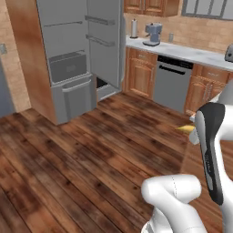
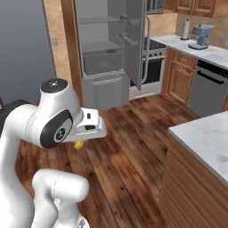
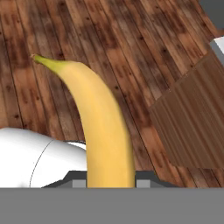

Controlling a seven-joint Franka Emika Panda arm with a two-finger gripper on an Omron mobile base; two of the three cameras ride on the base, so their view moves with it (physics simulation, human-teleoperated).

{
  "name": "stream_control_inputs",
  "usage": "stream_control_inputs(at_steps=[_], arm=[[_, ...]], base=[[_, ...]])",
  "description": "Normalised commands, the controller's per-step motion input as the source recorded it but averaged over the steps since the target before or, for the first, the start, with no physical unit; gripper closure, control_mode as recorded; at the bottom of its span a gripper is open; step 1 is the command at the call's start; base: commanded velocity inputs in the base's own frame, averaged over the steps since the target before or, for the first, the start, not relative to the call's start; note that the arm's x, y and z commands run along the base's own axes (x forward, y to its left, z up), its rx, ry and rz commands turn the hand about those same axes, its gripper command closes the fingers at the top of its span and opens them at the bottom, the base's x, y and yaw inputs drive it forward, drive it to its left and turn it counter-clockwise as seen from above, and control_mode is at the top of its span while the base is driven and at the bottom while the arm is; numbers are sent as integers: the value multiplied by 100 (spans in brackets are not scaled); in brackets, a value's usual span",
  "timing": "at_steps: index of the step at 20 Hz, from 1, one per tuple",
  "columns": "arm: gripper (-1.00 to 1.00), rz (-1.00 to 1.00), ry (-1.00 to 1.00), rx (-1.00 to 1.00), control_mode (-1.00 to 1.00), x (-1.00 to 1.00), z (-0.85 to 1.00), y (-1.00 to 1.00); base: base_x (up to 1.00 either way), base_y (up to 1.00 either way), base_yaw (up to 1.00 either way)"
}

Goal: Retrieve the pear and banana from the fridge and place them into the bowl on the dining table.

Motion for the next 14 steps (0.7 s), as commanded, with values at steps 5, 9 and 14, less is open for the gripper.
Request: stream_control_inputs(at_steps=[5,9,14], arm=[[100,0,0,0,100,0,0,0],[100,0,0,0,100,0,0,0],[100,0,0,0,100,0,0,0]], base=[[-85,-97,-24],[-68,-100,-24],[-59,-100,-25]])
